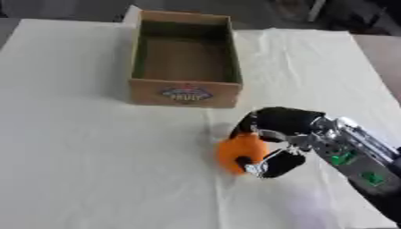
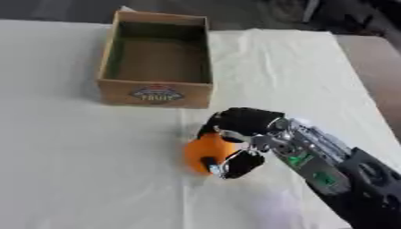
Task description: Pick up objects on the table and place them in the box.
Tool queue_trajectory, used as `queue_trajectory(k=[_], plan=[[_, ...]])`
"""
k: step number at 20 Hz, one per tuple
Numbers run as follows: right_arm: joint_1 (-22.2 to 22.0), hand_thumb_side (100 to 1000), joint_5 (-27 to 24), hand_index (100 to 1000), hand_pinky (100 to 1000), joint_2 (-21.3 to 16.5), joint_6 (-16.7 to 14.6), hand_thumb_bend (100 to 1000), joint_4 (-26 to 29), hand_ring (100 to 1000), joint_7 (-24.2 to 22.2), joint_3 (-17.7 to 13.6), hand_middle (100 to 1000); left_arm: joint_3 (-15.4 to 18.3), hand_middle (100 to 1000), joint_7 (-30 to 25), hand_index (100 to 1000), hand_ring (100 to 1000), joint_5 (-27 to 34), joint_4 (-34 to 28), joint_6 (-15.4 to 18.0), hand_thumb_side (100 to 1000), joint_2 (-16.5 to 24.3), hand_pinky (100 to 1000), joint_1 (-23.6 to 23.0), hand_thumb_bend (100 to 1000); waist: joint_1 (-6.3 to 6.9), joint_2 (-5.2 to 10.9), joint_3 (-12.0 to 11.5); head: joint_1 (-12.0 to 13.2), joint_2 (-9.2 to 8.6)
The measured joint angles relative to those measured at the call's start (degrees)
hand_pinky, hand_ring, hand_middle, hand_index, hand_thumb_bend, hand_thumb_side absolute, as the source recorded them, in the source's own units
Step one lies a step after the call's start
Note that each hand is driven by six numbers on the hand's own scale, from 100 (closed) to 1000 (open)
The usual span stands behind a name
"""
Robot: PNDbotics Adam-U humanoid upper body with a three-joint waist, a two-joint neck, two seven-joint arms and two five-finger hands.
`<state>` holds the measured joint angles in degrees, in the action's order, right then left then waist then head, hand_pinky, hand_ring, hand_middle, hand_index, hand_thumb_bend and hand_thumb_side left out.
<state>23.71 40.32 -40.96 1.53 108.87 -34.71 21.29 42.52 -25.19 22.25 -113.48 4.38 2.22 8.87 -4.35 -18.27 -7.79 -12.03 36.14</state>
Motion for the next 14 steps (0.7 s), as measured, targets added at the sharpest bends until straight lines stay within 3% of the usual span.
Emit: queue_trajectory(k=[3,4,5,6,14], plan=[[-0.03,450,-0.5,739,859,0.0,0.91,100,0.35,710,1.02,0.13,570,-0.11,505,0.01,592,492,-0.03,0.0,-0.01,675,0.0,413,0.0,100,0.0,0.0,-0.01,0.0,0.0],[-0.03,200,-0.62,637,837,0.0,1.02,100,0.45,650,1.21,0.17,477,-0.14,505,0.01,592,492,-0.05,0.0,-0.01,676,0.0,413,0.0,100,0.0,0.01,-0.01,0.0,0.0],[-0.02,200,-0.69,637,837,0.0,1.03,100,0.79,650,1.52,0.23,477,-0.22,505,0.02,592,492,-0.06,0.0,-0.02,676,0.0,413,0.0,100,0.0,0.03,-0.01,0.0,0.0],[-0.02,101,-0.76,622,831,0.0,1.05,100,1.24,630,1.91,0.3,456,-0.25,505,0.05,592,492,-0.08,0.0,-0.05,675,0.0,413,0.0,100,0.0,0.09,-0.01,0.01,0.0],[-0.08,210,-1.63,571,796,-0.15,1.39,100,4.05,573,5.61,0.25,414,-0.27,505,0.2,592,492,-0.1,0.0,-0.2,674,0.0,411,0.0,100,0.16,0.38,0.2,0.07,0.0]])
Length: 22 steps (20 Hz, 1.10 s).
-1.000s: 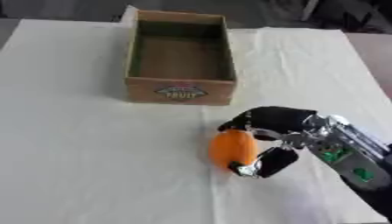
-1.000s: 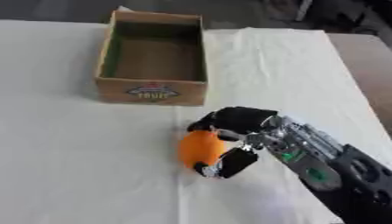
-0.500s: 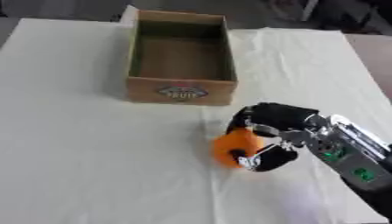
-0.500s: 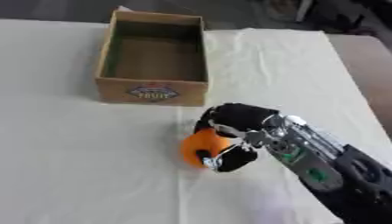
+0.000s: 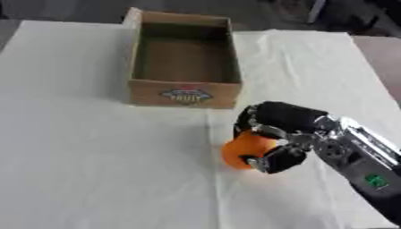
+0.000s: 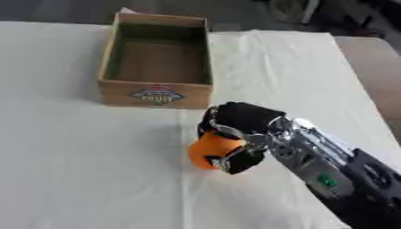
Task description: Pick up objects on the table and place them in the box.
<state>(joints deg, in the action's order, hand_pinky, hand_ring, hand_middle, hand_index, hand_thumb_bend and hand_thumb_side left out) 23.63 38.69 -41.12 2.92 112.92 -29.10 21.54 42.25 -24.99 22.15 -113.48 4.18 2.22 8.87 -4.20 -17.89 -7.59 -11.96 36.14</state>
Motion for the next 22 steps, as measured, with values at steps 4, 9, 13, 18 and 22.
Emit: queue_trajectory(k=[4,9,13,18,22], plan=[[-0.43,213,-0.04,563,793,-0.01,-0.56,100,0.31,559,2.93,-0.72,404,-0.01,504,0.03,592,492,0.0,0.0,-0.01,674,0.0,410,-0.02,100,0.18,0.18,0.14,0.19,0.0],[-0.5,213,-1.56,551,790,-0.11,-1.91,100,0.47,545,7.04,-2.65,392,-0.01,504,0.1,592,492,0.01,0.0,0.05,676,0.0,410,-0.07,100,0.27,0.25,0.35,0.41,-0.01],[-0.54,211,-4.08,549,791,-1.71,-3.18,100,0.48,539,10.39,-5.46,389,-0.02,505,0.17,592,492,0.19,0.0,0.12,677,0.02,410,-0.1,100,0.57,0.29,0.3,0.48,-0.01],[-0.31,210,-8.15,546,786,-6.08,-2.64,100,0.48,538,14.68,-9.74,388,-0.02,503,0.35,589,491,0.41,0.0,0.36,677,0.04,409,-0.29,100,0.58,0.29,-0.33,0.12,0.01],[0.78,210,-10.62,538,783,-10.17,-0.48,100,0.5,538,17.7,-11.99,380,-0.05,503,0.28,588,490,0.4,0.0,0.43,677,0.04,407,-0.35,100,0.48,0.2,-1.02,-0.51,0.01]])
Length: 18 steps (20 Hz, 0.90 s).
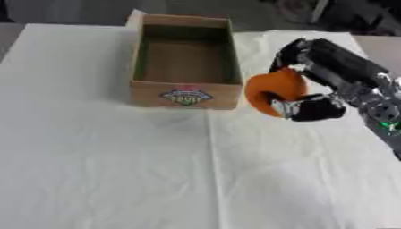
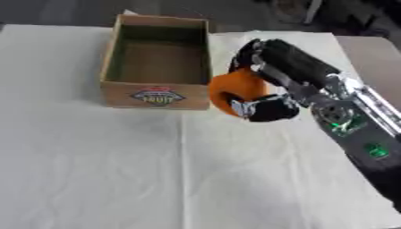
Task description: Pick up objects on the table and place them in the box.
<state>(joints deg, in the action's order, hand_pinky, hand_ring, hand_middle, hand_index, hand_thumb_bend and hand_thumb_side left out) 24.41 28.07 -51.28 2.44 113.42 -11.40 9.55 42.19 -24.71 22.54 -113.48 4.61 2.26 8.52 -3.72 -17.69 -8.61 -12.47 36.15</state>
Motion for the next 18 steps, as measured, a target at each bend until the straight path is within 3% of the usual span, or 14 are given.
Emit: queue_trajectory(k=[4,10,18], plan=[[1.54,209,-1.56,538,780,-2.79,3.23,100,0.0,539,0.91,-1.41,382,-0.24,503,-0.29,586,490,-0.12,0.0,0.28,678,0.0,407,-0.02,100,-0.33,-0.57,-0.62,-0.82,-0.42],[6.98,208,-2.34,529,783,-3.99,8.22,100,-3.28,535,1.42,-2.12,372,-0.47,503,-1.19,584,489,-0.44,0.0,0.86,678,-0.01,407,0.02,100,-0.99,-1.96,-2.56,-2.99,-1.87],[15.4,209,-2.32,513,781,-3.42,10.49,100,-11.65,521,5.0,-2.07,357,-1.04,503,-2.79,582,488,-0.43,0.0,1.94,682,-0.32,406,0.6,100,-2.06,-4.19,-6.56,-7.77,-3.96]])
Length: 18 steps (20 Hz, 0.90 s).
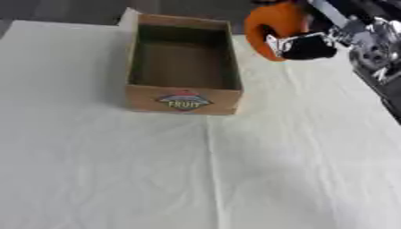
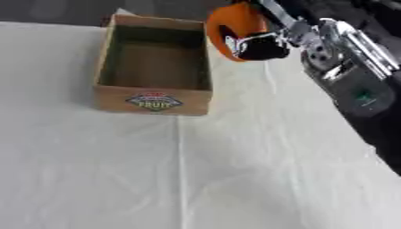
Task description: Pick up objects on the table and place them in the box.
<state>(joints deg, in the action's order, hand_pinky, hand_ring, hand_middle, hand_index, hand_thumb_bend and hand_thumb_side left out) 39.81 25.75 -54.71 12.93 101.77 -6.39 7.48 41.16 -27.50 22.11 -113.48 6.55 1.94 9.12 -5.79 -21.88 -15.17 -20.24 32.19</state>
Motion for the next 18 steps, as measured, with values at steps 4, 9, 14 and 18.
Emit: queue_trajectory(k=[4,9,14,18], plan=[[3.75,209,0.54,508,779,1.21,0.09,100,-4.92,518,2.94,-0.01,357,-0.12,503,-0.75,581,487,0.06,0.0,0.65,682,-0.07,407,0.12,100,-0.59,-0.77,-2.42,-2.76,-0.83],[8.57,212,1.96,504,775,3.11,-1.35,100,-11.24,518,6.84,-0.01,357,-0.69,504,-1.67,581,486,0.4,0.0,0.95,683,-0.52,407,0.53,100,-0.84,-1.39,-4.57,-6.09,-1.51],[11.85,212,4.16,502,775,5.65,-3.98,100,-17.67,515,10.85,0.04,357,-1.4,504,-2.37,581,486,1.22,0.0,1.13,684,-0.56,407,0.96,100,-1.09,-1.7,-7.53,-11.24,-1.56],[12.68,211,5.43,507,778,6.75,-5.87,100,-22.68,519,13.99,0.37,362,-1.63,504,-2.85,579,485,1.85,0.0,1.62,684,-1.02,407,0.94,100,-1.11,-2.11,-9.14,-13.86,-1.55]])
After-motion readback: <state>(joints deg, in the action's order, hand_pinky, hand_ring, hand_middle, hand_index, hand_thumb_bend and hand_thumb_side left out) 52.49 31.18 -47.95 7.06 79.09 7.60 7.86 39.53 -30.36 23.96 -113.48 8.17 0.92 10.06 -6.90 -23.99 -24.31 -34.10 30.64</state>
